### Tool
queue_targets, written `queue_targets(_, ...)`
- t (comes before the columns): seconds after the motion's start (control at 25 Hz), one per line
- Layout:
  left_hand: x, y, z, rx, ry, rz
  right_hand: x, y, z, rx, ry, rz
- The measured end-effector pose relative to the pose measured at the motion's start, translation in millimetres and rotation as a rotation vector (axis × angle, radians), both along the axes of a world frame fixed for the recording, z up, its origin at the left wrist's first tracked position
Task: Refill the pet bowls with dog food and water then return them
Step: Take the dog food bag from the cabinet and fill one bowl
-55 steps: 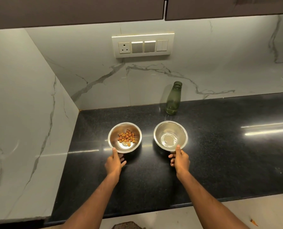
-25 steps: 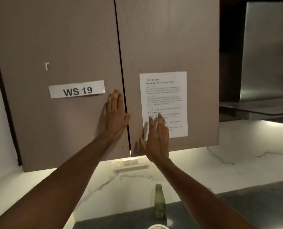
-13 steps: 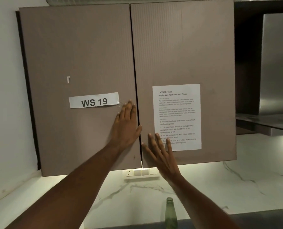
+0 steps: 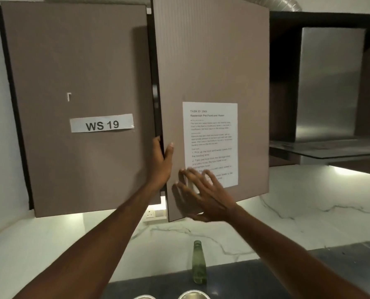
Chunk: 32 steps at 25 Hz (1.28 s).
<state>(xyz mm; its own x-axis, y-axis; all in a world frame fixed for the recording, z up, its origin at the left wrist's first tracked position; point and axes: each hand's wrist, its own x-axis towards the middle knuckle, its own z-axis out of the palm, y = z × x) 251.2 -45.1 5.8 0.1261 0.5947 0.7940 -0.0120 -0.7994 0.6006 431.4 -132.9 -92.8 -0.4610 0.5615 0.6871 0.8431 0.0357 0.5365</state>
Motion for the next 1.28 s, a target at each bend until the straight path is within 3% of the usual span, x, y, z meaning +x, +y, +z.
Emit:
queue_targets(0.12, 4.4, -36.0, -17.4, 0.034, -0.128, -0.075, -14.8, -57.2, 61.1, 0.240, 0.338, 0.129)
queue_targets(0.24, 7.0, -85.9, -20.7, 0.058, -0.104, -0.199, -55.1, -98.9, 133.7, 0.427, 0.659, 0.169)
queue_targets(0.4, 18.4, -156.5, -33.9, 0.194, 0.011, -0.444, -91.1, -143.1, 183.0, 0.438, 0.745, 0.046)
queue_targets(0.6, 63.4, -225.7, -26.8, 0.456, 0.275, -0.419, -57.9, -213.2, 198.0, 0.629, 0.884, -0.215)
queue_targets(0.76, 93.4, -221.4, -32.8, 0.612, 0.499, -0.477, -0.1, -276.2, 197.5, 0.739, 0.946, -0.423)
queue_targets(0.84, 98.9, -202.1, -45.3, 0.562, 0.576, -0.432, 27.8, -299.4, 196.1, 0.785, 0.997, -0.485)
queue_targets(1.0, 96.3, -143.2, -70.6, 0.277, 0.593, -0.336, 70.1, -322.3, 191.8, 0.826, 1.060, -0.504)
queue_targets(1.28, 87.8, -27.7, -80.1, -0.083, 0.347, -0.068, 93.2, -290.6, 175.6, 0.970, 0.929, -0.386)
